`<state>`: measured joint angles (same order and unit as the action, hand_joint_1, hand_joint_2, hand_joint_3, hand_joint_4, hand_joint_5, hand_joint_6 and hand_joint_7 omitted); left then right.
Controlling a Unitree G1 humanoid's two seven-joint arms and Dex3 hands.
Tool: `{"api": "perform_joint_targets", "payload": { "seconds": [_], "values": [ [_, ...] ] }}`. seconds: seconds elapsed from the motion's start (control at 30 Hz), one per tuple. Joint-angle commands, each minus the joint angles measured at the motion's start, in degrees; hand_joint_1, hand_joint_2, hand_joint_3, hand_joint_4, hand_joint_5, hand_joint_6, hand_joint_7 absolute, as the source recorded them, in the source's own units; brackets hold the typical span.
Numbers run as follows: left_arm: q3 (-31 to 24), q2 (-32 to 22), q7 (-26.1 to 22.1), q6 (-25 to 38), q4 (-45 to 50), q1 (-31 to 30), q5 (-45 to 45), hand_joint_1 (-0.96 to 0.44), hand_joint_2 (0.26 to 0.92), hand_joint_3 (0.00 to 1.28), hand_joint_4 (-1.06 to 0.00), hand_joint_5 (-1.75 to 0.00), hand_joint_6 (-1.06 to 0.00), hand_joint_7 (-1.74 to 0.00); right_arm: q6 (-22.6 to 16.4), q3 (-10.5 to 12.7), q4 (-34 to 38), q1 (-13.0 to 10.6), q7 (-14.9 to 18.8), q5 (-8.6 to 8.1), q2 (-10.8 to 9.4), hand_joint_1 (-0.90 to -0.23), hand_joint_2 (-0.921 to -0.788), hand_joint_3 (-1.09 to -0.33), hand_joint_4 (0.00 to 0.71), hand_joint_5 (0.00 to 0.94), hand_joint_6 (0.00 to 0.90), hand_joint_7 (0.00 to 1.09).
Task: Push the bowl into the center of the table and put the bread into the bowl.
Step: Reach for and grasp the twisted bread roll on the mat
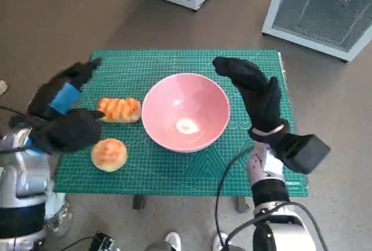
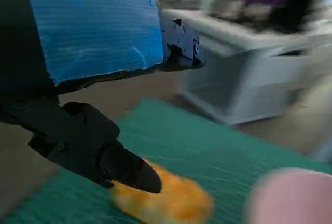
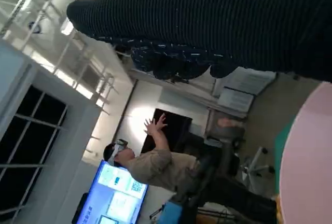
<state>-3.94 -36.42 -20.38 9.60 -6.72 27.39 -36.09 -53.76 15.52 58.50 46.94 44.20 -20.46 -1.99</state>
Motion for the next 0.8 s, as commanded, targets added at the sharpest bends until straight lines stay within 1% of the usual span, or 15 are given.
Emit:
{"api": "perform_joint_targets", "payload": {
  "seconds": [0.03,0.2,0.4,0.6,0.8],
  "values": [
    [4.32,-0.40,-0.18,2.49,-3.84,2.89,-1.70,-0.05,0.700,0.01,-0.16,0.00,-0.30,-0.02,0.92,-0.16,1.31,0.37,-0.92,0.22,0.07,-0.729,-0.921,-0.758,0.221,0.000,0.005,0.58],
    [8.20,-0.37,0.44,3.28,-9.88,5.66,-2.83,-0.05,0.705,0.01,-0.16,0.00,-0.30,-0.01,1.00,-0.12,2.04,0.55,-1.23,0.64,0.09,-0.731,-0.921,-0.755,0.222,0.001,0.008,0.58],
    [12.07,-0.16,1.15,3.03,-16.45,8.44,-3.01,-0.05,0.708,0.01,-0.17,0.00,-0.30,-0.01,1.16,-0.09,2.20,0.61,-1.24,0.64,0.27,-0.736,-0.921,-0.752,0.222,0.000,0.009,0.58],
    [15.72,0.94,2.48,1.08,-23.79,11.38,-2.81,-0.06,0.708,0.01,-0.17,0.00,-0.30,-0.01,1.58,0.01,2.31,0.73,-1.11,0.43,0.40,-0.738,-0.921,-0.749,0.222,0.000,0.010,0.57],
    [19.86,2.50,5.56,-1.95,-31.73,14.64,-3.58,-0.11,0.707,0.01,-0.19,-0.01,-0.30,0.00,1.71,-0.05,2.34,0.67,-1.15,0.47,0.34,-0.737,-0.921,-0.745,0.222,0.000,0.011,0.57]
  ]
}}
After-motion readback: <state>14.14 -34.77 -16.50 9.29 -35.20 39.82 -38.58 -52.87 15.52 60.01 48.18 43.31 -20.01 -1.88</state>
